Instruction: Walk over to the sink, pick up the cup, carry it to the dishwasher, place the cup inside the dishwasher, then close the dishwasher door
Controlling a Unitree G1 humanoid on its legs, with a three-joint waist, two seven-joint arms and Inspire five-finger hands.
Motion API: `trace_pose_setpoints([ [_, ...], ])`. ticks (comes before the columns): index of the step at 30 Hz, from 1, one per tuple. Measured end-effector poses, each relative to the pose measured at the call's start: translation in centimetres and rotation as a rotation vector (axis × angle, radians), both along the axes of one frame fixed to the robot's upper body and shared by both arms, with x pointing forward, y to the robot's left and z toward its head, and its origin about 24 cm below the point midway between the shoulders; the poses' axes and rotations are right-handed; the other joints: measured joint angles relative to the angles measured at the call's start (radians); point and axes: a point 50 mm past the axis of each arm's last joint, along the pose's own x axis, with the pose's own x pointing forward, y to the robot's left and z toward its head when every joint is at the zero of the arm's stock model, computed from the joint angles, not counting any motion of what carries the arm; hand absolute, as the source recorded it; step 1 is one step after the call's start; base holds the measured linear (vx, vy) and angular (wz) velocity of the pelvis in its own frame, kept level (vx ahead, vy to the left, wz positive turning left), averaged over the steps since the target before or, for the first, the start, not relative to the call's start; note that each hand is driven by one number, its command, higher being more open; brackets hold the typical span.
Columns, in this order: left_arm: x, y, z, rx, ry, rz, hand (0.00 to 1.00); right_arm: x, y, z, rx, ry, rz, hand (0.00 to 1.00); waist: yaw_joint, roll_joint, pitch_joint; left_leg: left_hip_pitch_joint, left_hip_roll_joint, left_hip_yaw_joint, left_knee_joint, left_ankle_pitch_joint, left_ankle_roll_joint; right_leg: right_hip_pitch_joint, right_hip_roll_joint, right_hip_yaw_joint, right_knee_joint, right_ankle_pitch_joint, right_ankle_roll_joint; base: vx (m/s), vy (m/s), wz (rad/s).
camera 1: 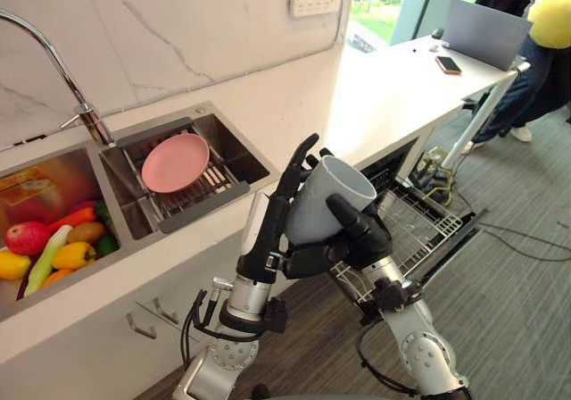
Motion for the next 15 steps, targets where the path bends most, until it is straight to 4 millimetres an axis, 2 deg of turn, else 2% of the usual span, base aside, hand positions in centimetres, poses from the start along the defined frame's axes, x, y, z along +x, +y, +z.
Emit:
trace_pose_setpoints([
  [5,-1.9,-1.3,2.3,-0.083,-0.147,-0.132,1.0,0.3,-0.5,-1.7,0.039,0.116,-0.068,0.0,-0.002,0.0,0.0,0.002,0.001,0.007,0.0,-0.001,-0.001,-0.001,0.002,0.007,-0.002,0.001,0.002,0.0,0.0,-0.04],
  [11,-1.6,-0.7,2.4,-0.123,-0.126,-0.128,1.0,0.3,-0.5,-1.6,0.087,0.129,-0.09,0.0,-0.002,0.0,-0.002,0.004,0.011,0.03,0.0,-0.002,-0.003,-0.01,0.011,0.029,-0.004,0.004,-0.002,-0.01,-0.005,-0.12],
  [15,-0.8,-0.1,1.5,-0.148,-0.033,-0.17,1.0,0.5,-1.4,-1.5,0.126,0.138,-0.151,0.0,-0.002,0.0,-0.002,0.006,0.013,0.032,0.0,-0.002,-0.003,-0.01,0.014,0.031,-0.008,0.006,-0.002,0.0,0.0,0.0],
])
